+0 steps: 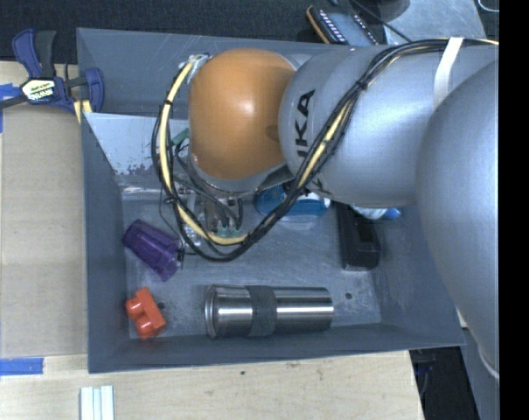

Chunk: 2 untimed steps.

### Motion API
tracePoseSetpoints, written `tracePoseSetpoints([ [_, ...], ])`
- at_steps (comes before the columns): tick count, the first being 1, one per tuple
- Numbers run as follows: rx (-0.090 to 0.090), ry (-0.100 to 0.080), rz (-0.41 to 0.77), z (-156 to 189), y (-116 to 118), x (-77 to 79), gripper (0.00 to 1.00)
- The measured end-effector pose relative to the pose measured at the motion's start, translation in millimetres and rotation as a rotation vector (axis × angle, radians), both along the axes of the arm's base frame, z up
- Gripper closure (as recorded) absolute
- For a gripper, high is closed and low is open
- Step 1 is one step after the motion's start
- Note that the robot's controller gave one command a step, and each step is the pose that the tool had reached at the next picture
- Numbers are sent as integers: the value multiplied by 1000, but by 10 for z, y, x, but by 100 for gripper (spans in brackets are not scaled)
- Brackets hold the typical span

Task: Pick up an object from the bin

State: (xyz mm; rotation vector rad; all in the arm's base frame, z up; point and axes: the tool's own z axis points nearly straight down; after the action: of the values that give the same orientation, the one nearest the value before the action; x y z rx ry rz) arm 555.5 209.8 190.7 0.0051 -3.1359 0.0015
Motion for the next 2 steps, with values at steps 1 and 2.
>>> tracePoseSetpoints([
  [1, 2, -8, -4, 51, -12, 20, 0],
  [2, -2, 1, -244, -587, 217, 193, 0],
])
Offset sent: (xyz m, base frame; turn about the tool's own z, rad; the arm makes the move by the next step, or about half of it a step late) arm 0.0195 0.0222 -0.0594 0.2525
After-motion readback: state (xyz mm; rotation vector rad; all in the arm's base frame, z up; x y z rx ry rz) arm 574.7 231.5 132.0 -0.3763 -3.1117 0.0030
